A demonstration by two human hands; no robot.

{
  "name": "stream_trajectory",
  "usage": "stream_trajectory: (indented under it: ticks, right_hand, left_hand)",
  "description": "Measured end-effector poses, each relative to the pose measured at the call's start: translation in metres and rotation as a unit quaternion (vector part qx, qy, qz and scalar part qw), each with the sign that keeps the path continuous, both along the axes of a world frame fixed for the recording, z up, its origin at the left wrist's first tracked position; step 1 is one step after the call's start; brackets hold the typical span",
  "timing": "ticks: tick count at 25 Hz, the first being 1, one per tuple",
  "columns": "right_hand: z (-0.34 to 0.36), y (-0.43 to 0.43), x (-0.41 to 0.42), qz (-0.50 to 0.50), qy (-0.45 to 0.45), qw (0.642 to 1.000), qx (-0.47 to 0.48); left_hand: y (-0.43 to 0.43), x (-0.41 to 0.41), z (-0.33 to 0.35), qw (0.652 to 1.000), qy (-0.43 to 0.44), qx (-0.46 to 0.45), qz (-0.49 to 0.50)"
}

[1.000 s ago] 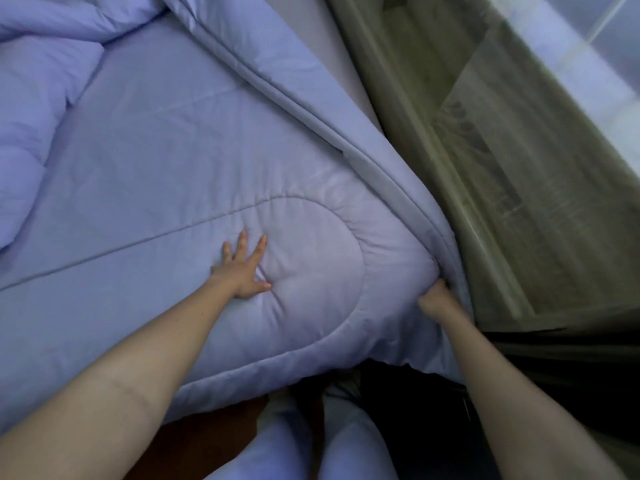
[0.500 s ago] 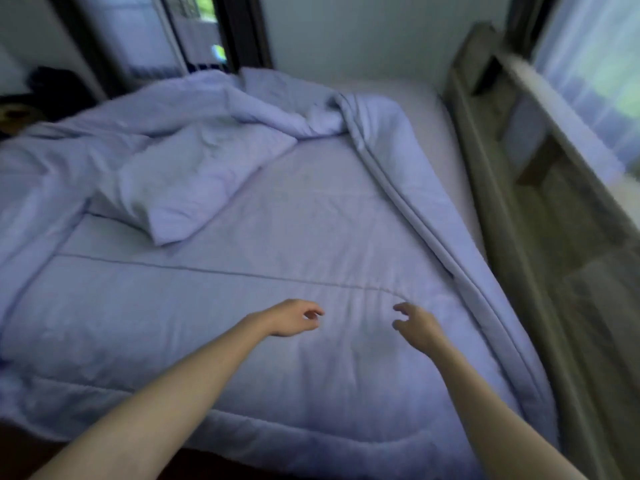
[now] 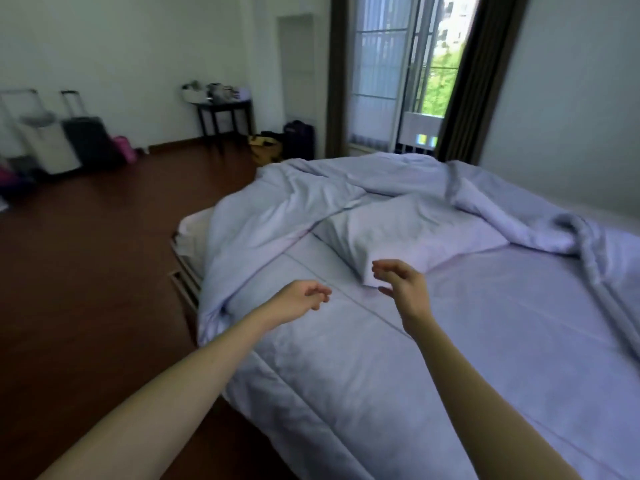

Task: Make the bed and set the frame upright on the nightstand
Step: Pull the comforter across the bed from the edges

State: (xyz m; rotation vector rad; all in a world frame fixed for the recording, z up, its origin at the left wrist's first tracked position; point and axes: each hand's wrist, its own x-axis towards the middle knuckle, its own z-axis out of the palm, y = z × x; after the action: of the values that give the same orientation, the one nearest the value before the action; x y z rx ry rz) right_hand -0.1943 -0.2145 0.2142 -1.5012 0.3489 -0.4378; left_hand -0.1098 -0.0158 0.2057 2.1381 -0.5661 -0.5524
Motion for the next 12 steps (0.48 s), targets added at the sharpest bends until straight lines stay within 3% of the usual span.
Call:
stream_trajectory:
  ticks: [3,7,12]
  right_hand:
    - [0.001,0.060,0.060,0.004,-0.008,0.996,0.094]
    - [-0.010,0.111,0.119,0.005,0.008,0.991,0.132]
    - [-0.024,0.128,0.197,0.011,0.034,0.991,0.127]
  left_hand:
    - [0.074,0.057,0.002,0.997,-0.028,0.014,0.075]
    - [0.147,0.120,-0.004,0.987,-0.055,0.046,0.145]
    - [0.155,0.187,0.000,0.990,-0.065,0.086,0.088]
